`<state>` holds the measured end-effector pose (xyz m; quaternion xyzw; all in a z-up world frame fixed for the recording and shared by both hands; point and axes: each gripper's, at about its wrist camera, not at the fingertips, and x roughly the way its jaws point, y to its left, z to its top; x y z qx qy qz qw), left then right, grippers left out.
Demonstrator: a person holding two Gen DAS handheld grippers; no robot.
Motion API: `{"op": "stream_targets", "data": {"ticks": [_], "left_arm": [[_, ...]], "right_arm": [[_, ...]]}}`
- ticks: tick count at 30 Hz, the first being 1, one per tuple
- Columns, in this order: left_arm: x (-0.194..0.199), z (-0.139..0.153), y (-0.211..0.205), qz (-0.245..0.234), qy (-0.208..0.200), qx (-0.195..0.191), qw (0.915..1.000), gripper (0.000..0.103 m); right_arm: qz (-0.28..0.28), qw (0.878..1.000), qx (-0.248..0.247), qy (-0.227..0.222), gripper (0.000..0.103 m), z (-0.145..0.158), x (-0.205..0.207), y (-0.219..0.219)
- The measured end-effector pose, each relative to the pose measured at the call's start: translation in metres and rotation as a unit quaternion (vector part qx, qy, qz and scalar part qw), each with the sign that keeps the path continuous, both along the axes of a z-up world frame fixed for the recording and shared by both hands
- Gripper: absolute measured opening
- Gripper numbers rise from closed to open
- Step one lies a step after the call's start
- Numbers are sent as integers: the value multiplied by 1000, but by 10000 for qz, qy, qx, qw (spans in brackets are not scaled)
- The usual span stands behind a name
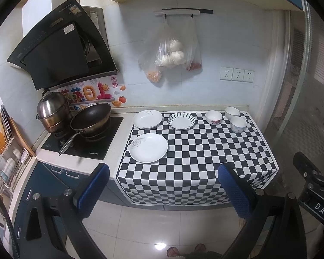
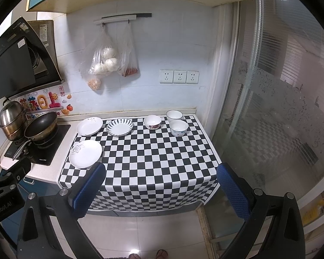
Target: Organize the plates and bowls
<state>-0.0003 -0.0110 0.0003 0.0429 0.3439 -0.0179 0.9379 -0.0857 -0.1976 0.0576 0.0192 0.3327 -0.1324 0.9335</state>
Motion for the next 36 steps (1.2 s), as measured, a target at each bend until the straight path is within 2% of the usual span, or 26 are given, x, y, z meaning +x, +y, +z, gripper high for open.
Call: {"op": "stream_targets", "data": {"ticks": [25,30,33,36], "left_arm": [[12,-5,3,-50,-110,14,9999,103],[39,-23,17,236,-479,223,9983,103],[57,-35,29,387,-587,327,9970,103],[85,-50,44,512,-525,360,9967,103]], "right_arm": [[-75,9999,129,-36,103,-3,12,-1],[83,9984,338,-441,103,-22,34,3],[164,9984,340,-429,103,-39,56,14],[218,9986,380,-293,103,-58,81,25]]}}
